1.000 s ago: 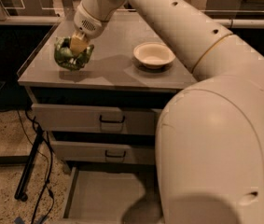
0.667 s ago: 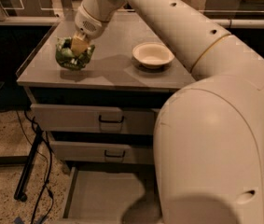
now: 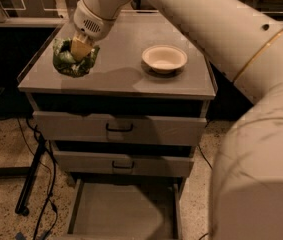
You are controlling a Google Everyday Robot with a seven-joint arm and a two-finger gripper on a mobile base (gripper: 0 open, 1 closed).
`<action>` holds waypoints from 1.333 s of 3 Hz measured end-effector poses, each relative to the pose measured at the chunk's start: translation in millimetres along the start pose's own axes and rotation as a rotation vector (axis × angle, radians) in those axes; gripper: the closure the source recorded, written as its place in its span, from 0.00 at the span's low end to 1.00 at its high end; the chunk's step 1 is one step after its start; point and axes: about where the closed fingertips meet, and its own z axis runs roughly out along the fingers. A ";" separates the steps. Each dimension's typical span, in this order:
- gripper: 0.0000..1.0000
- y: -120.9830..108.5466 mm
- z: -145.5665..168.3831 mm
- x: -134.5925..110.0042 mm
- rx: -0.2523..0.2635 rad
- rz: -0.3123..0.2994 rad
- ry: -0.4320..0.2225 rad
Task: Place green jalapeno chip bag into bottom drawer
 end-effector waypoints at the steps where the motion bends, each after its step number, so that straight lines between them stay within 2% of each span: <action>1: 1.00 41.6 -6.4 10.9 -0.012 0.026 0.029; 2: 1.00 41.3 -6.6 10.1 -0.012 0.026 0.027; 3: 1.00 51.7 -4.9 12.5 -0.027 0.037 0.021; 4: 1.00 72.0 -11.8 10.4 -0.030 0.087 -0.015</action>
Offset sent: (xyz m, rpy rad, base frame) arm -0.0319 -0.0074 -0.0010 -0.0081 0.0152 -0.0212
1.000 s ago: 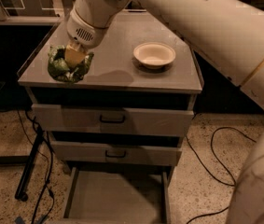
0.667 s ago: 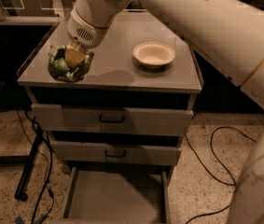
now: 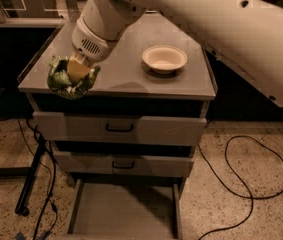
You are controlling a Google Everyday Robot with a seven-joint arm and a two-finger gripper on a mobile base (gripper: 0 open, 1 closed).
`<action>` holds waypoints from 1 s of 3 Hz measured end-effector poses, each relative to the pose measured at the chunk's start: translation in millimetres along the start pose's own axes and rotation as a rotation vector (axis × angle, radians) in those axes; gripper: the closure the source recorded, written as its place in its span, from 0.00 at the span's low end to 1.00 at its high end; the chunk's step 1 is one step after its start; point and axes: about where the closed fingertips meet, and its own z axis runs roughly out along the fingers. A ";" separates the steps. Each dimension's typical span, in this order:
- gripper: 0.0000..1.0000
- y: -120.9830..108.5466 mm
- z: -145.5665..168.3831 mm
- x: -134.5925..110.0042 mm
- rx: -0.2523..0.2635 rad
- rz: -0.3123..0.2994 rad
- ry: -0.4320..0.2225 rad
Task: Place green jalapeno chip bag into bottom drawer
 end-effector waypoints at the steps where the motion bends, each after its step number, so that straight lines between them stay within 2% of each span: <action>1: 1.00 49.9 25.9 30.7 -0.084 0.102 0.006; 2: 1.00 70.8 50.9 43.7 -0.157 0.149 0.010; 3: 1.00 72.3 52.2 44.4 -0.161 0.150 0.012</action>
Offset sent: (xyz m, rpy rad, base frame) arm -0.0809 0.0090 -0.1109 0.0376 0.3214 -0.0337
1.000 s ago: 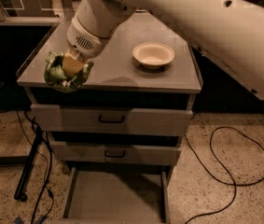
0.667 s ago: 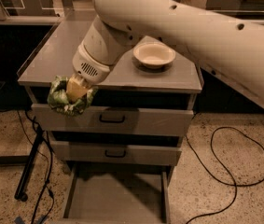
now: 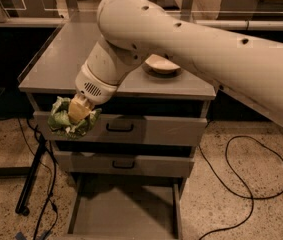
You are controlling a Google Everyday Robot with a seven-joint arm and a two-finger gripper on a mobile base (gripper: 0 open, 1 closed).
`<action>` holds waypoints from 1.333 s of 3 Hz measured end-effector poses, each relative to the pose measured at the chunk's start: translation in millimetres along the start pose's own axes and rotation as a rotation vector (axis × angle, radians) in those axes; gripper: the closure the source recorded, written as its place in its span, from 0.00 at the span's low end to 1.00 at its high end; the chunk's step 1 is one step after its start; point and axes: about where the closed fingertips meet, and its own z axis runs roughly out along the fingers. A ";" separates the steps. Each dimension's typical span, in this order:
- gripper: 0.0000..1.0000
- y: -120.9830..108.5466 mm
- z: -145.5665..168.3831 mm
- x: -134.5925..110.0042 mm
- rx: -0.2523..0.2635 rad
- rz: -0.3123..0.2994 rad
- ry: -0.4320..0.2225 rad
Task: Place green jalapeno chip bag into bottom drawer
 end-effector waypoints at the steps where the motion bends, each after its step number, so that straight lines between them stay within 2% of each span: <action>1: 1.00 6.7 15.1 7.2 -0.046 0.025 -0.012; 2: 1.00 26.3 57.7 33.3 -0.141 0.114 -0.037; 3: 1.00 42.8 109.1 70.5 -0.215 0.185 -0.029; 4: 1.00 53.7 145.3 93.5 -0.283 0.233 -0.009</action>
Offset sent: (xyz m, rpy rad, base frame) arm -0.0770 0.0160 -0.1568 0.1094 0.3847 -0.0579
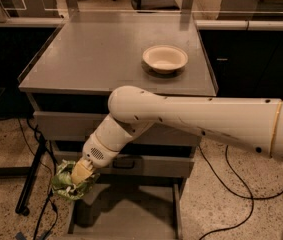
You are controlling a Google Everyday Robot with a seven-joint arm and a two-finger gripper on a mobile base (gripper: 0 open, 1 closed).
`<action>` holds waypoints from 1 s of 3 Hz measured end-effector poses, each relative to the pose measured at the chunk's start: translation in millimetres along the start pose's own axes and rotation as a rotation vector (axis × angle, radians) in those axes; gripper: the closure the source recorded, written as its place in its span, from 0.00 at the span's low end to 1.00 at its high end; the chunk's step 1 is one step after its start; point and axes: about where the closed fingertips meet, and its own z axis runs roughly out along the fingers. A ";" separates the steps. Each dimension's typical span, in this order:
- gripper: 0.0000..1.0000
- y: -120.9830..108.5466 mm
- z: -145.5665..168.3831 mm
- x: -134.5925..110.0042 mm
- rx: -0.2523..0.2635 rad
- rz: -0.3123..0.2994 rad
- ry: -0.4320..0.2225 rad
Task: Place green jalapeno chip bag into bottom drawer
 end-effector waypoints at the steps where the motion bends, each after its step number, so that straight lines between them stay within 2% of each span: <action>1: 1.00 0.0 0.0 0.0 0.000 0.000 0.000; 2: 1.00 -13.0 29.5 29.5 -0.031 0.090 -0.024; 3: 1.00 -36.1 61.2 81.7 -0.018 0.248 -0.032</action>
Offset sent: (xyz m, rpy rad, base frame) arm -0.0236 -0.0203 -0.1349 0.0390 0.2419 -0.2014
